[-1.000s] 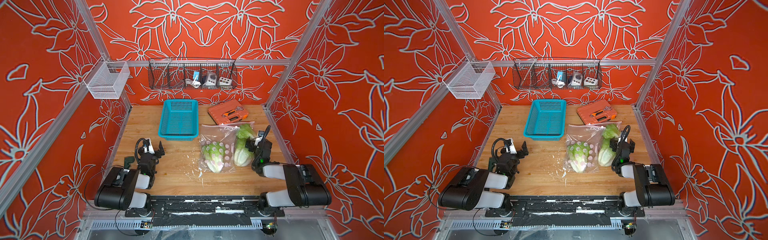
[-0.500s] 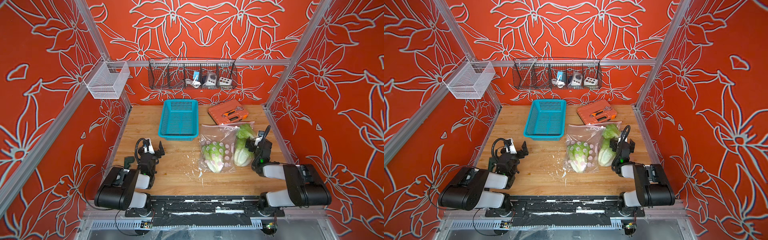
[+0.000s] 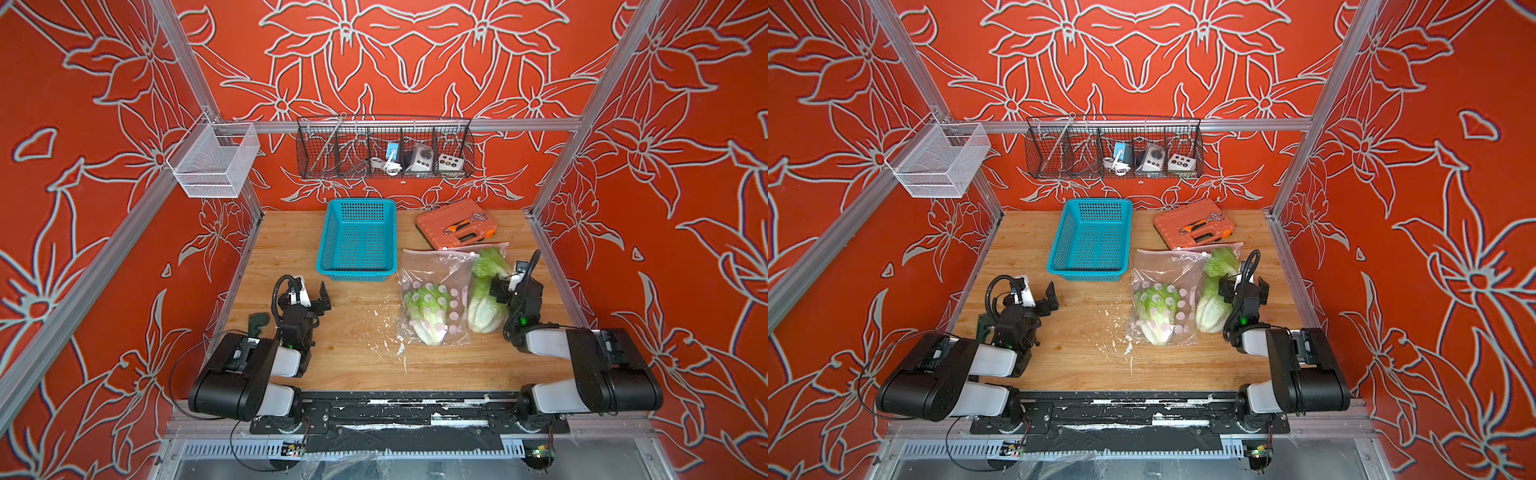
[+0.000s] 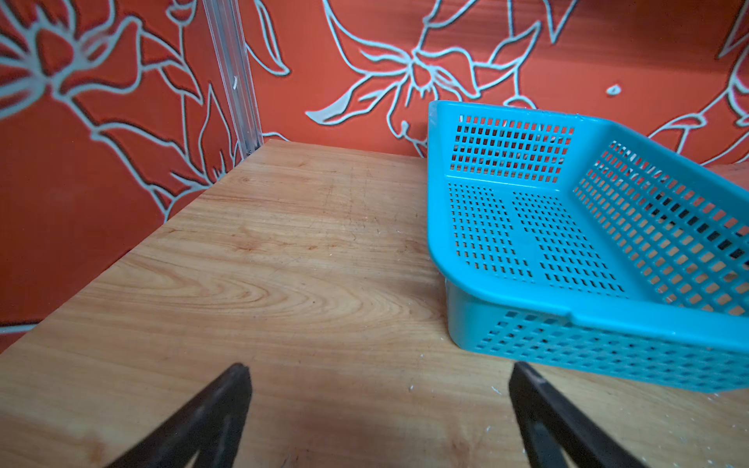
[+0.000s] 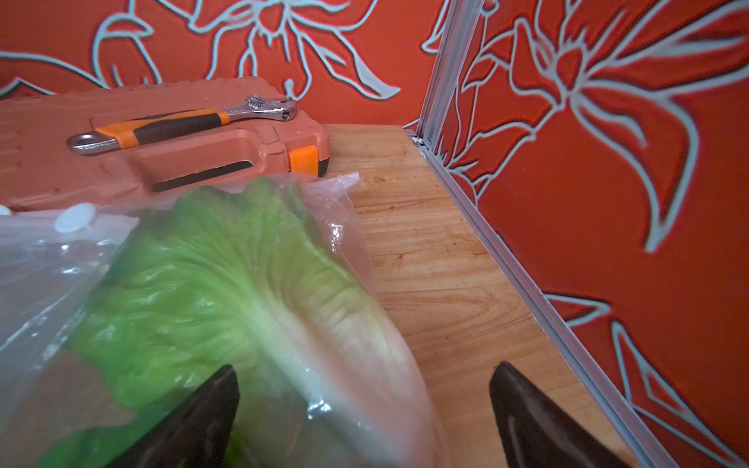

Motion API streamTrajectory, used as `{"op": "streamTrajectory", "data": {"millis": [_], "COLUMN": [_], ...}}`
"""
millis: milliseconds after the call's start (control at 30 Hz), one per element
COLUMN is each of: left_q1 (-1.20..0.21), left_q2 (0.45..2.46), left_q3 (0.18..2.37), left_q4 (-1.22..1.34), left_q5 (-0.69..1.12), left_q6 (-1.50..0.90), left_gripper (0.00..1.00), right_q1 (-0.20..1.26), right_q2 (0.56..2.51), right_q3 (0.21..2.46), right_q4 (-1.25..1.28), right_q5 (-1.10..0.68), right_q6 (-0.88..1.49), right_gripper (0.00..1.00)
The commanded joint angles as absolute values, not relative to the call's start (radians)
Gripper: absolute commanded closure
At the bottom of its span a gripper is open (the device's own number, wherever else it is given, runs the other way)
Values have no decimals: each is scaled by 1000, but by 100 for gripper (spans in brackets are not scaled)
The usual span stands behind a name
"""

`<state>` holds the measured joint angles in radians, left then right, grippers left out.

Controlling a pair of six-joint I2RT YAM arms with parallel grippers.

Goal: Put the chinese cabbages into a zipper bag and zip it
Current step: Reset both arms

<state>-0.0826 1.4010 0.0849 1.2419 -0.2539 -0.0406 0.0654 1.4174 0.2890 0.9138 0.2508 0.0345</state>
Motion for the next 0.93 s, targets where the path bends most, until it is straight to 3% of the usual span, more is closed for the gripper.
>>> {"op": "streamTrajectory", "data": {"millis": [0, 900], "left_q1": [-86, -104], "left_q2": [1406, 1409], "left_q3": [100, 104], "left_q4": [1250, 1252], "left_q5": [-267, -252], "left_q6": [-25, 2], "left_gripper": [2, 2], "right_q1": [64, 64], "right_q2": [1425, 1425], "right_q3": [299, 298], "right_q4": [868, 866], "right_q5": [225, 225], "right_q6": [10, 10], "right_gripper": [1, 1]}}
